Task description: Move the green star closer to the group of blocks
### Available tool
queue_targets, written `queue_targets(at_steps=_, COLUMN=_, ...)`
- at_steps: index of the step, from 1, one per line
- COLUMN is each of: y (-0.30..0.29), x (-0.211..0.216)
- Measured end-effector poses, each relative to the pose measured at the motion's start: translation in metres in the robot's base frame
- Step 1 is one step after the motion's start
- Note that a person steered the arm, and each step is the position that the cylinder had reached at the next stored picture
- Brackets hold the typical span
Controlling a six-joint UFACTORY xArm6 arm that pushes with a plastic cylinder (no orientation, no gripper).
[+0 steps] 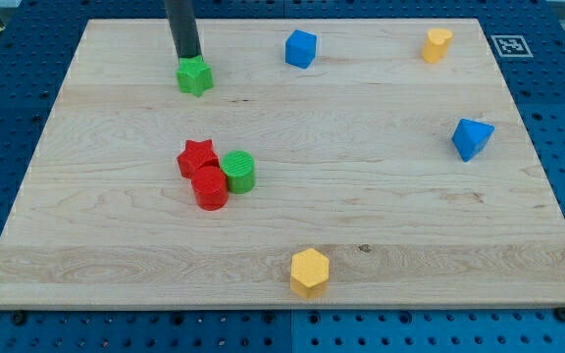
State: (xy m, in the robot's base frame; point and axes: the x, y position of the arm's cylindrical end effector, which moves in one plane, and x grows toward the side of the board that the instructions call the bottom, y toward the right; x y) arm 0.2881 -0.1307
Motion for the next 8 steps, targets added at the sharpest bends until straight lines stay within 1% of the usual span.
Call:
queue_targets(at_steps=1, y=-0.006, x=0.004)
queue_targets(at_steps=2, y=0.031, x=0.073)
queue_targets(at_steps=3, y=0.057, x=0.096)
queue_targets(at_steps=4, y=0.055, x=0.077)
queue_targets(at_steps=5, y=0.055, x=0.083)
queue_targets(at_steps=7, y=0.068, x=0.126)
queue_targets(at_steps=8, y=0.071, x=0.128)
